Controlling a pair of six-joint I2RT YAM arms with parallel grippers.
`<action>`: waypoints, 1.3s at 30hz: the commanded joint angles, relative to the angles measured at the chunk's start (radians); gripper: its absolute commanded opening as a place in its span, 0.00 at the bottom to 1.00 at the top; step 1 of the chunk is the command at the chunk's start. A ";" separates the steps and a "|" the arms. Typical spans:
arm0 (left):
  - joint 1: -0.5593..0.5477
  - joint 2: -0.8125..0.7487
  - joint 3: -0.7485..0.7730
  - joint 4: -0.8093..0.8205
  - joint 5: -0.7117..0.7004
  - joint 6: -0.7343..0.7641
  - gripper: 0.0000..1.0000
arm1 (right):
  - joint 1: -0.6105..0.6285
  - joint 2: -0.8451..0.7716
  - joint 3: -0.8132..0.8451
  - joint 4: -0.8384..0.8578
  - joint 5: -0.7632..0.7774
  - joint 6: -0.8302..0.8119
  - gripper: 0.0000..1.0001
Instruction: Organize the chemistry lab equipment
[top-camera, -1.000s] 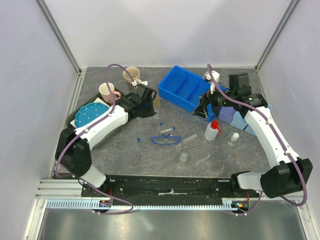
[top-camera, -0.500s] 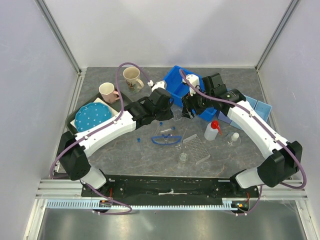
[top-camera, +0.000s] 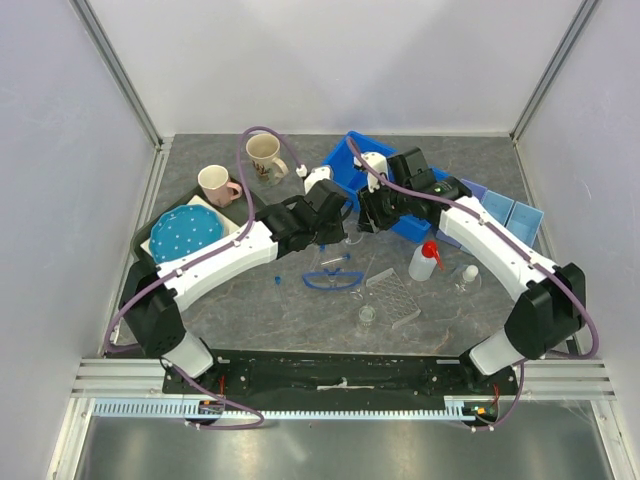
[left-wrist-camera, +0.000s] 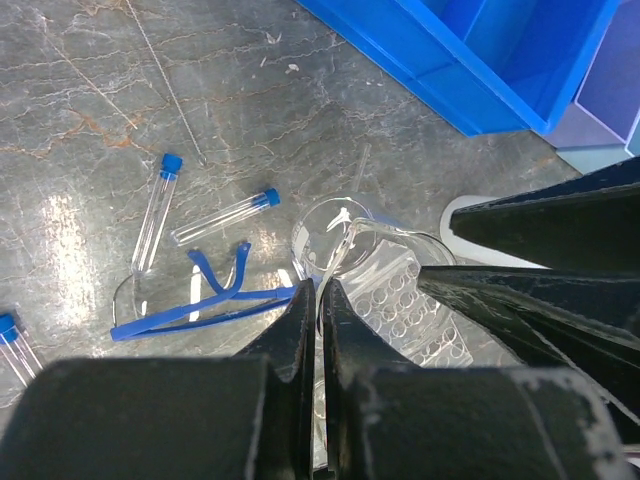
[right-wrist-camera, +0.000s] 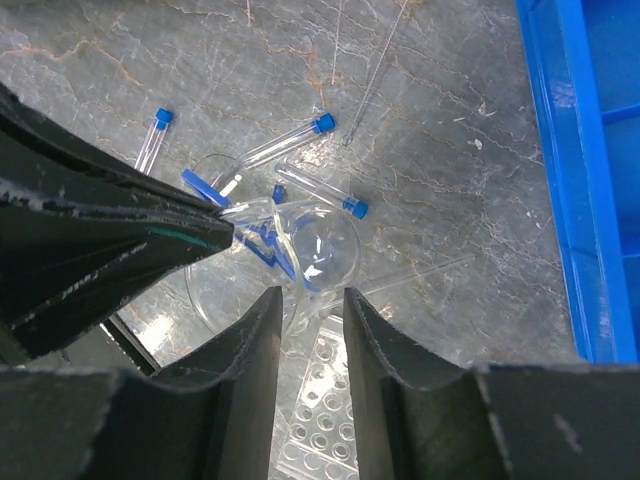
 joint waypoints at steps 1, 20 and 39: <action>-0.017 0.015 0.068 0.013 -0.060 -0.041 0.02 | 0.015 0.033 0.015 0.021 0.044 0.013 0.37; -0.017 -0.140 -0.098 0.256 0.053 0.147 0.74 | 0.004 0.080 0.111 0.029 0.001 0.024 0.02; 0.348 -0.461 -0.439 0.323 0.391 0.703 0.99 | -0.131 0.676 0.892 0.036 0.120 -0.176 0.06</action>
